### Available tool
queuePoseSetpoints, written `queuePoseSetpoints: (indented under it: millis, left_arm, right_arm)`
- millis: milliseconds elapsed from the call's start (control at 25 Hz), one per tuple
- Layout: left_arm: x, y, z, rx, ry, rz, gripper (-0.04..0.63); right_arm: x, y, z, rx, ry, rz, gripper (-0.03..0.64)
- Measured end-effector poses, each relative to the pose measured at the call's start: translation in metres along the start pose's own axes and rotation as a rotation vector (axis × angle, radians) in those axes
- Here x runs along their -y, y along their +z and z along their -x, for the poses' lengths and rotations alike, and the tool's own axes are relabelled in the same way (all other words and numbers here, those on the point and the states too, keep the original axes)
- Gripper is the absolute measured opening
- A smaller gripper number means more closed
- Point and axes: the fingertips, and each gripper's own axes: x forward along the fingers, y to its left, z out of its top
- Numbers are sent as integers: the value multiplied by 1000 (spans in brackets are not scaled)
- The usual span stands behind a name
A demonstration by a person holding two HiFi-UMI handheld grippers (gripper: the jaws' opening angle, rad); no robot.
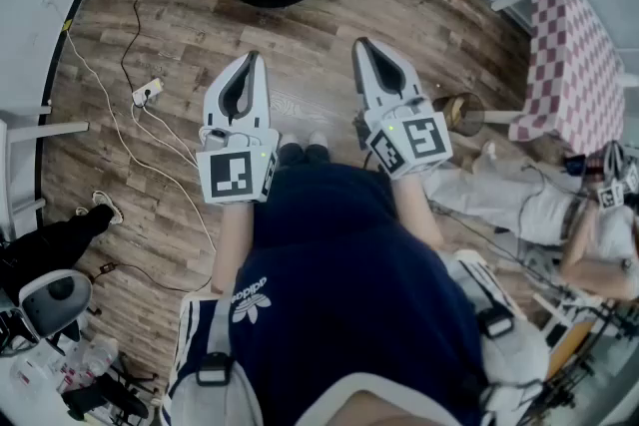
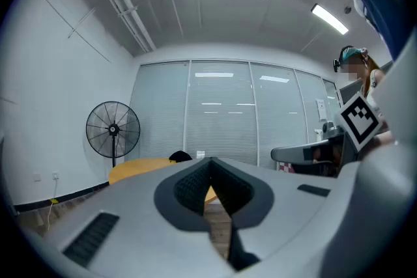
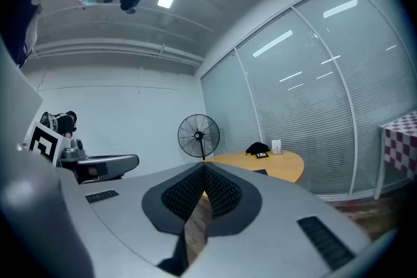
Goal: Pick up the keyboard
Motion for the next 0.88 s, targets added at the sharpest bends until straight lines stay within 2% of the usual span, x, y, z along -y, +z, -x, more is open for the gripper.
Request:
queuePoseSetpoints:
  millis: [120, 320, 880]
  left_arm:
    - [4, 0, 0, 0, 1, 2, 3]
    - [4, -4, -2, -20, -11, -43, 3]
    - [15, -2, -12, -20, 7, -21, 3]
  right_arm:
    - [0, 0, 2, -3, 9, 4, 2]
    - [0, 2, 0, -4, 19, 8, 2]
    - [13, 7, 4, 11, 46, 21, 2]
